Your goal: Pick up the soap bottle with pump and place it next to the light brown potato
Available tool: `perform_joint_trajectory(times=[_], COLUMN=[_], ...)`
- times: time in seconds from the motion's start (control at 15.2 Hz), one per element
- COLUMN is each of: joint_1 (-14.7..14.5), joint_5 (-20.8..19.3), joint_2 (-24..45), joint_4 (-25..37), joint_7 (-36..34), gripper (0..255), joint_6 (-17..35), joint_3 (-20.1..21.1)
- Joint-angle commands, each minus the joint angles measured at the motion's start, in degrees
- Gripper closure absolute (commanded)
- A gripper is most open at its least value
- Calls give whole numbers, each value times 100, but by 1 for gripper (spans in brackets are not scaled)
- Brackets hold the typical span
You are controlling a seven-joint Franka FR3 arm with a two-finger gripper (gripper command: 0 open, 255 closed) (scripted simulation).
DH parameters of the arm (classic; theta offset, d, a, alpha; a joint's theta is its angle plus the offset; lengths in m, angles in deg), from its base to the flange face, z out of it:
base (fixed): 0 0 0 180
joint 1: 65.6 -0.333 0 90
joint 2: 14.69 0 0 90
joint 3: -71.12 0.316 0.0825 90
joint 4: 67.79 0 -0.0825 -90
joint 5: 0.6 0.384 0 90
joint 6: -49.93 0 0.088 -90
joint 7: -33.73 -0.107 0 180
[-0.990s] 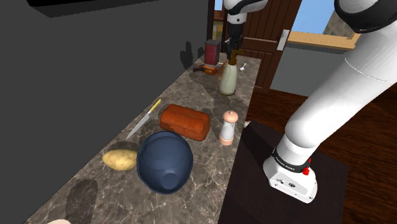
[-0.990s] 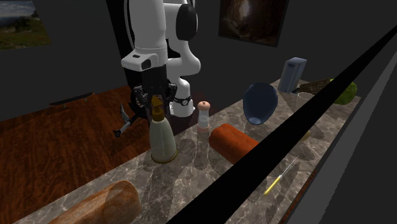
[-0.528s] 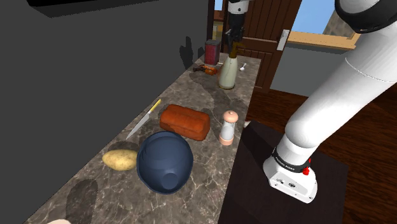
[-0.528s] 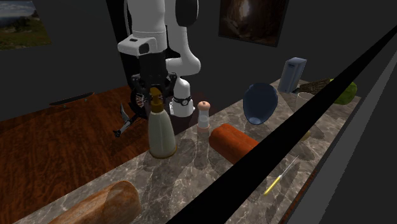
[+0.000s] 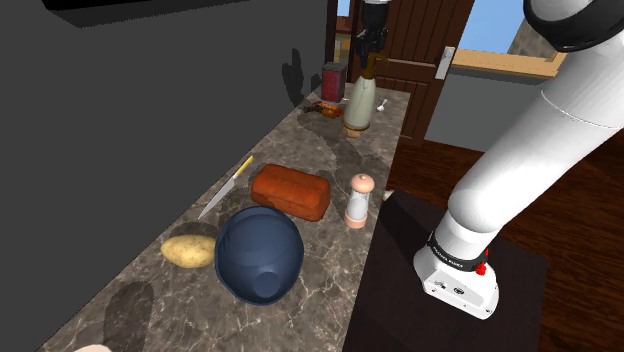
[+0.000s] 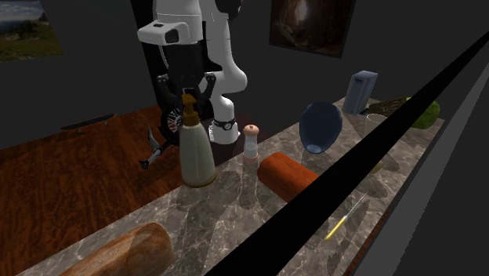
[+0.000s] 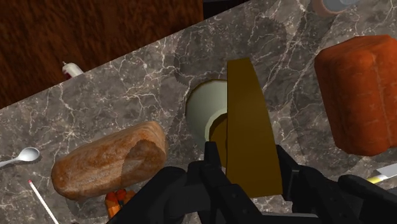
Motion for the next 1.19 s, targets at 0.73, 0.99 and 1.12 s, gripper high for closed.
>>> perform_joint_trajectory(times=[0.73, 0.99, 1.12], joint_1=[-11, -7, -3], joint_5=[66, 98, 117], joint_2=[255, 396, 478], joint_4=[1292, 1770, 2027], joint_7=[89, 131, 155], gripper=[255, 255, 255], joint_6=[-1040, -1380, -1556], joint_3=[-3, -15, -24])
